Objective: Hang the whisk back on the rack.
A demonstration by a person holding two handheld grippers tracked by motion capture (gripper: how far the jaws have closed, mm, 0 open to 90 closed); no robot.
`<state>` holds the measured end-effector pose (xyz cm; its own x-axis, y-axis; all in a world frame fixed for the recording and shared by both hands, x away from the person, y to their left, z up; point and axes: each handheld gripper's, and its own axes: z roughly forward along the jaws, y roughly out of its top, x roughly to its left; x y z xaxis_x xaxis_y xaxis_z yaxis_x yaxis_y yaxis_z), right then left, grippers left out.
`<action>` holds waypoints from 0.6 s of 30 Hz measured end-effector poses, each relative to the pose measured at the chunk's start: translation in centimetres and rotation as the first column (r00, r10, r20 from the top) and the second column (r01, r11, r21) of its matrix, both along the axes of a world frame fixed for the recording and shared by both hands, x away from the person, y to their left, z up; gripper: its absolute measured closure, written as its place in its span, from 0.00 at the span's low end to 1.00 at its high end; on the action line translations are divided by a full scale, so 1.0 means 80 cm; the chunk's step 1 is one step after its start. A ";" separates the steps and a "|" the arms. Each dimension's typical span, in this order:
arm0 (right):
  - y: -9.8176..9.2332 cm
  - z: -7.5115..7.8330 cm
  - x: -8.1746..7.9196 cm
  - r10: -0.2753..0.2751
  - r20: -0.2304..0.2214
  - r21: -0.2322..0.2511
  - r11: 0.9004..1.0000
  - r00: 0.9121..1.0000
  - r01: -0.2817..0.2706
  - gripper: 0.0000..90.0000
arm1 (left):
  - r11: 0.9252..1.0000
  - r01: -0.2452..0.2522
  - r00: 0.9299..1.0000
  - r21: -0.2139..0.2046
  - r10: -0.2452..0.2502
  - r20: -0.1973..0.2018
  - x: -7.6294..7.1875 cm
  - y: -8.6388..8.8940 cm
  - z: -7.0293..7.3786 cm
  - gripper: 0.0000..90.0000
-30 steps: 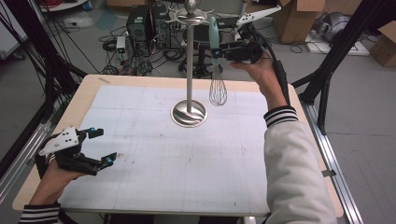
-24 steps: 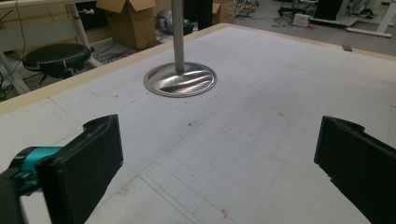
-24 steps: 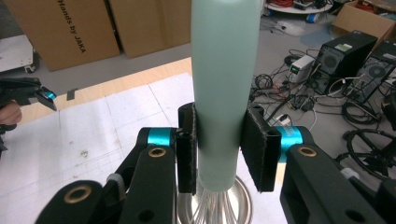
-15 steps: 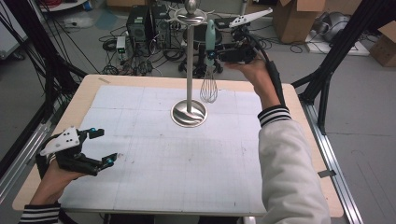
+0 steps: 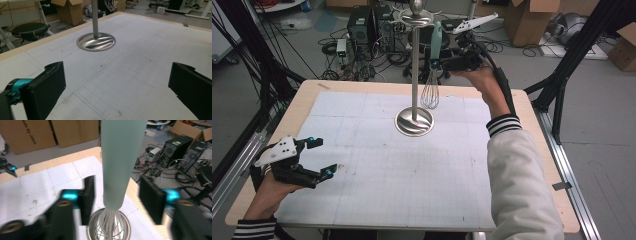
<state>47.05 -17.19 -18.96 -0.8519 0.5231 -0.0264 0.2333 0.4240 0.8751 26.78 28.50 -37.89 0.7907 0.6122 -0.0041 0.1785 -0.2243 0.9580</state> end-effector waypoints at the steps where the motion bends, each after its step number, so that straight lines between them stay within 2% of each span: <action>1: -0.001 -0.003 -0.002 0.003 -0.005 -0.004 1.000 1.000 -0.003 0.40 | 1.000 0.000 1.000 0.000 0.000 0.000 0.000 0.000 0.000 0.02; 2: -0.001 -0.005 -0.003 0.002 -0.003 -0.005 1.000 1.000 -0.002 0.34 | 1.000 0.000 1.000 -0.002 0.000 -0.001 0.000 0.000 0.000 0.02; 3: -0.005 -0.011 -0.006 0.002 -0.018 0.005 1.000 1.000 -0.002 0.20 | 1.000 0.000 1.000 -0.002 0.000 0.000 0.000 0.000 0.000 0.02; 4: -0.005 -0.011 -0.006 0.002 -0.018 0.005 1.000 1.000 -0.002 0.20 | 1.000 0.000 1.000 -0.002 0.000 0.000 0.000 0.000 0.000 0.02; 5: -0.010 -0.016 -0.013 0.007 -0.020 0.000 1.000 1.000 -0.007 0.13 | 1.000 -0.001 1.000 -0.002 0.001 -0.001 0.000 0.000 0.000 0.02; 6: -0.010 -0.016 -0.013 0.007 -0.020 0.000 1.000 1.000 -0.007 0.13 | 1.000 -0.001 1.000 -0.002 0.001 -0.001 0.000 0.000 0.000 0.02; 7: -0.014 -0.022 -0.019 0.027 -0.010 0.007 1.000 1.000 -0.026 0.00 | 1.000 0.001 1.000 -0.001 -0.001 0.000 0.000 0.000 0.000 0.02; 9: -0.016 -0.025 -0.023 0.032 -0.010 0.014 0.999 0.999 -0.032 0.00 | 1.000 0.003 1.000 -0.001 -0.003 -0.002 0.001 0.000 -0.001 0.02; 11: -0.022 -0.032 -0.034 0.037 0.005 0.003 0.999 0.999 -0.037 0.00 | 1.000 0.004 1.000 0.000 -0.004 -0.002 0.001 0.000 -0.001 0.02; 13: -0.031 -0.043 -0.048 0.036 0.006 0.010 0.999 0.999 -0.036 0.00 | 1.000 0.006 1.000 -0.007 -0.006 -0.002 0.001 0.000 -0.002 0.02; 16: -0.037 -0.051 -0.058 0.046 0.016 0.023 0.999 0.999 -0.046 0.00 | 1.000 0.007 1.000 -0.010 -0.007 -0.005 0.001 -0.001 -0.002 0.02; 17: -0.042 -0.059 -0.070 0.045 0.015 0.022 0.999 0.999 -0.045 0.00 | 1.000 0.009 1.000 -0.012 -0.009 -0.006 0.001 -0.001 -0.002 0.02; 18: -0.042 -0.059 -0.070 0.045 0.015 0.022 0.999 0.999 -0.045 0.00 | 1.000 0.009 1.000 -0.015 -0.009 -0.004 0.002 -0.001 -0.002 0.02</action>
<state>41.41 -20.52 -23.70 -0.8742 0.4847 -0.0282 0.2012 0.4145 0.8876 26.93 28.42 -38.06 0.7962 0.6049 -0.0159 0.1802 -0.2119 0.9605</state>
